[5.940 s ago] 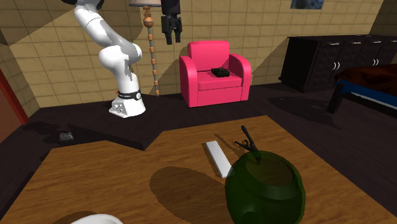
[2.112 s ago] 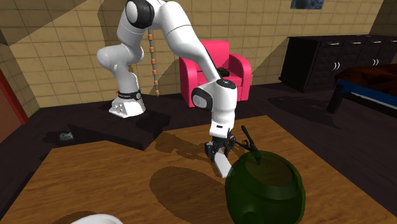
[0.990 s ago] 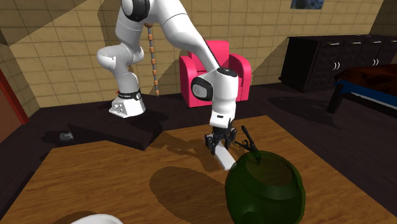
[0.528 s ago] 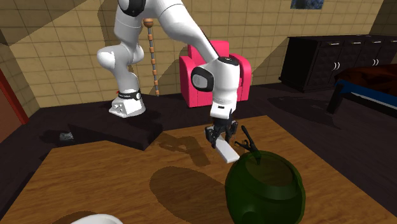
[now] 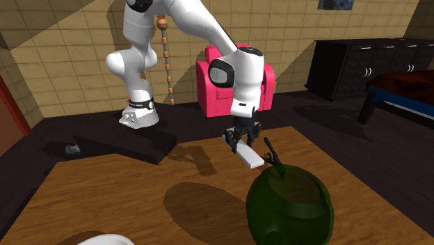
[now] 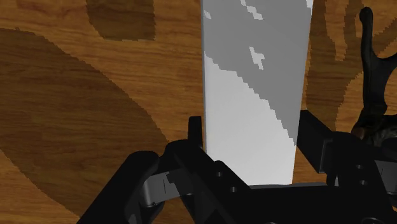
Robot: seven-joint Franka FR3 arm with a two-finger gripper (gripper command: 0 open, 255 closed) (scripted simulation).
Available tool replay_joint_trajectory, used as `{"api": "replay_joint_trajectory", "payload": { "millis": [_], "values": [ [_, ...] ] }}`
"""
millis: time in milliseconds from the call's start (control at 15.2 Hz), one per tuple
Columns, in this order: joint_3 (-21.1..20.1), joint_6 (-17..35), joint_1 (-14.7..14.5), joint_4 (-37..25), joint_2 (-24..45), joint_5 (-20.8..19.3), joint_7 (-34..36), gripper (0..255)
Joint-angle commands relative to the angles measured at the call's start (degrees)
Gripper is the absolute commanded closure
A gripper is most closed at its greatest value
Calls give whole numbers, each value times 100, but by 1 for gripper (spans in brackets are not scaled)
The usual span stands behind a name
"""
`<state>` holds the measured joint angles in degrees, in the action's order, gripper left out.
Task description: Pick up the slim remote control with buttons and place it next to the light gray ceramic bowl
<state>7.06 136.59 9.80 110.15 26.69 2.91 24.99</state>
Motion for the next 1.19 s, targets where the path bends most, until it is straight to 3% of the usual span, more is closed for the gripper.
{"api": "replay_joint_trajectory", "payload": {
  "millis": [0,264,1122],
  "values": [
    [10,-112,-12,1,-115,-17,13,255],
    [28,-353,-25,-41,-315,-49,30,255],
    [285,-912,1236,-1524,612,241,-1551,255]
  ]
}}
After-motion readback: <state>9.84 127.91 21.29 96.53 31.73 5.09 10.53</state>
